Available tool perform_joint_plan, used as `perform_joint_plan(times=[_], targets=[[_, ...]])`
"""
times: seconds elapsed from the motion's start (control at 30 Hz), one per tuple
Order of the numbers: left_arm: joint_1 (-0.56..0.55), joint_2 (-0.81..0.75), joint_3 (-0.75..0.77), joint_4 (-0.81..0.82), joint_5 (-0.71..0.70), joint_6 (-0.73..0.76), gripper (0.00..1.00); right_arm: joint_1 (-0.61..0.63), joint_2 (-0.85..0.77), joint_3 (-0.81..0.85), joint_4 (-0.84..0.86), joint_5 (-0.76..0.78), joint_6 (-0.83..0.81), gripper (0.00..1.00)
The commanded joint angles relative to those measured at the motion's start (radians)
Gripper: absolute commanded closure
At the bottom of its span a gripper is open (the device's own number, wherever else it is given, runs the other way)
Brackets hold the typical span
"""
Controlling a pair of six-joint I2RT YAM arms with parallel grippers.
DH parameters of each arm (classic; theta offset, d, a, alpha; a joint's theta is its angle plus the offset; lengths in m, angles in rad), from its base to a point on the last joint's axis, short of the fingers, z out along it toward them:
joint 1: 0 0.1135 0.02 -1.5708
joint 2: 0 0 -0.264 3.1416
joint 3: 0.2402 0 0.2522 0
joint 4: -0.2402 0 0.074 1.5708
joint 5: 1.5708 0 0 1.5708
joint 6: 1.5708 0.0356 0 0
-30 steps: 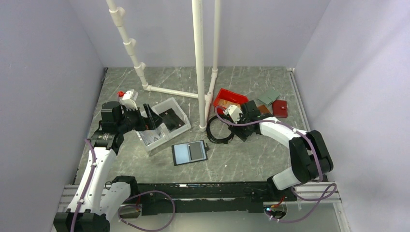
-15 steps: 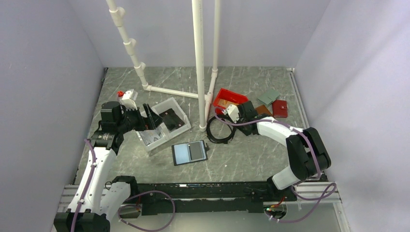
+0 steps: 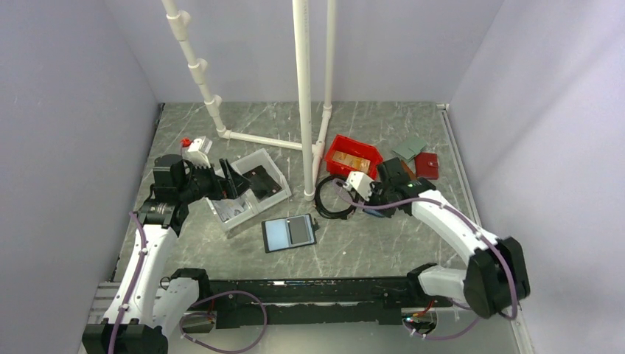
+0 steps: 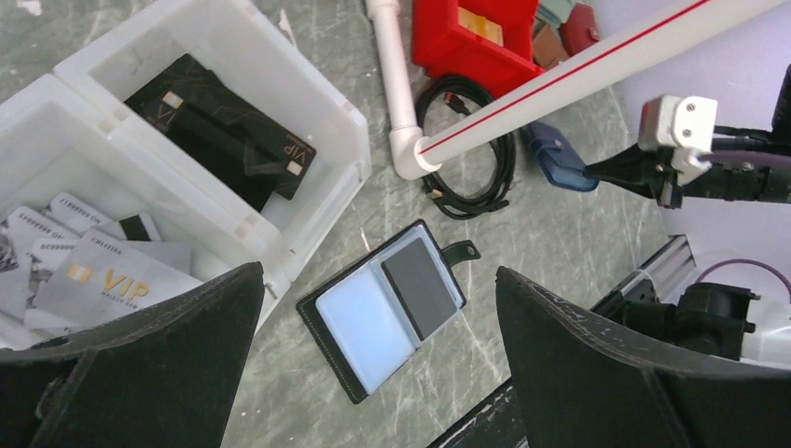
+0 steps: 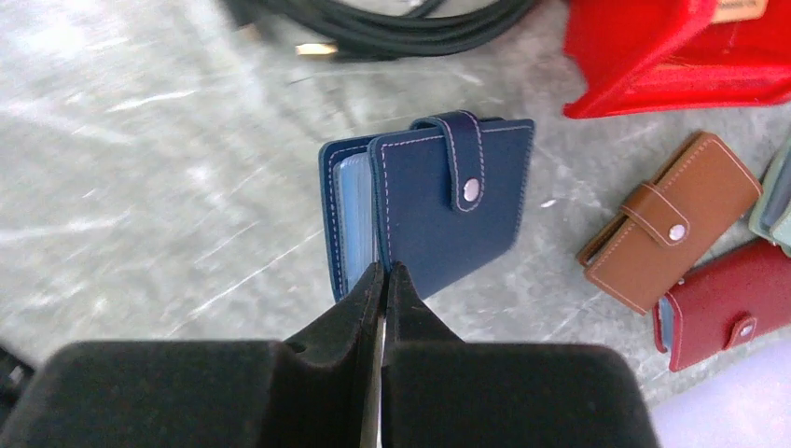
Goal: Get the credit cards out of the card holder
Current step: Move the card holder to the center of the board.
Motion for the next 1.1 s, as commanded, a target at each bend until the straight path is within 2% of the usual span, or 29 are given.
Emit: perform_joint_plan(times=[0.0, 0.17, 0.3, 0.43, 0.7, 0.77, 0.87, 0.93, 1.07], targets=[[0.005, 0.004, -0.015, 0.079, 0.112, 0.002, 0.01, 0.004, -0.131, -0.002, -0.236, -0.222, -0.181, 1.0], [0.001, 0.02, -0.03, 0.124, 0.188, -0.025, 0.01, 0.041, -0.177, -0.01, -0.333, -0.355, -0.287, 1.0], [-0.024, 0.043, -0.047, 0.167, 0.247, -0.068, 0.01, 0.15, -0.19, -0.036, -0.323, -0.389, -0.29, 1.0], [-0.082, 0.062, -0.048, 0.152, 0.232, -0.1, 0.03, 0.351, -0.203, -0.092, -0.237, -0.374, -0.274, 1.0], [-0.269, -0.018, -0.126, 0.155, 0.103, -0.265, 0.05, 0.517, -0.111, -0.158, -0.101, -0.247, -0.253, 1.0], [-0.321, -0.035, -0.143, 0.153, 0.06, -0.307, 0.06, 0.521, -0.111, -0.177, -0.063, -0.215, -0.244, 0.91], [-0.407, -0.041, -0.165, 0.171, -0.017, -0.374, 0.08, 0.516, -0.124, -0.174, -0.058, -0.22, -0.213, 0.63], [-0.48, -0.028, -0.177, 0.193, -0.068, -0.421, 0.1, 0.475, -0.148, -0.141, -0.097, -0.283, -0.201, 0.48], [-0.659, 0.046, -0.182, 0.254, -0.213, -0.47, 0.14, 0.29, -0.224, -0.06, -0.189, -0.497, -0.224, 0.35]])
